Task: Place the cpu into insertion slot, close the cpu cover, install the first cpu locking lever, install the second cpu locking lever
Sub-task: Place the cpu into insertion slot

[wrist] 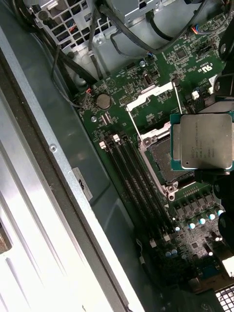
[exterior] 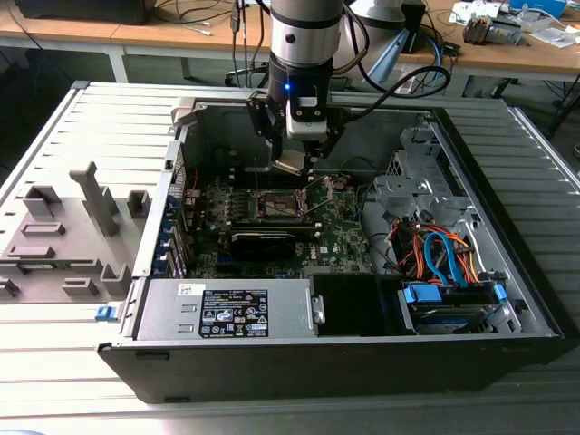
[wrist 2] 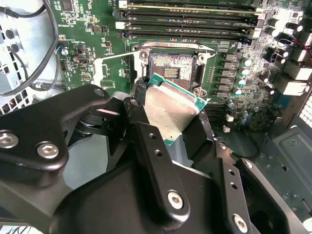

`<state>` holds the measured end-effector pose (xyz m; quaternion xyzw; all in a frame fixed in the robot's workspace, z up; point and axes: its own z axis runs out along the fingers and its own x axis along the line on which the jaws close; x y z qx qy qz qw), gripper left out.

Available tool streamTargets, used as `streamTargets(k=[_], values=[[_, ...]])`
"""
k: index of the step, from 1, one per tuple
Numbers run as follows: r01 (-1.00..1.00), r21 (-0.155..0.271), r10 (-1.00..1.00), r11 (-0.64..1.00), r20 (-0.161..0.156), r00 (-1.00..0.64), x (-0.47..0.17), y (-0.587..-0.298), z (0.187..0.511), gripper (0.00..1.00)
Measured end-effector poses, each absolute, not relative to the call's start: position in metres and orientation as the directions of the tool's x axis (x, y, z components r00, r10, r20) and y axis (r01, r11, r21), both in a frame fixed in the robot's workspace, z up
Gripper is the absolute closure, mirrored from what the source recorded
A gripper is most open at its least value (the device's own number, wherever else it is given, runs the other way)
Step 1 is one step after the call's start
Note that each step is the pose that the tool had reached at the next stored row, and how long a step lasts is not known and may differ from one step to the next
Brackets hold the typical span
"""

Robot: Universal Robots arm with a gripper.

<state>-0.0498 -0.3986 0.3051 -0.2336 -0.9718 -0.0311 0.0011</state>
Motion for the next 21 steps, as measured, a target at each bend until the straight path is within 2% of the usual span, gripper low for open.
streamTargets(k=[21], values=[[0.478, 0.060, 0.478, 0.876, 0.017, -0.878, -0.0498, -0.3986, 0.3051, 0.45]])
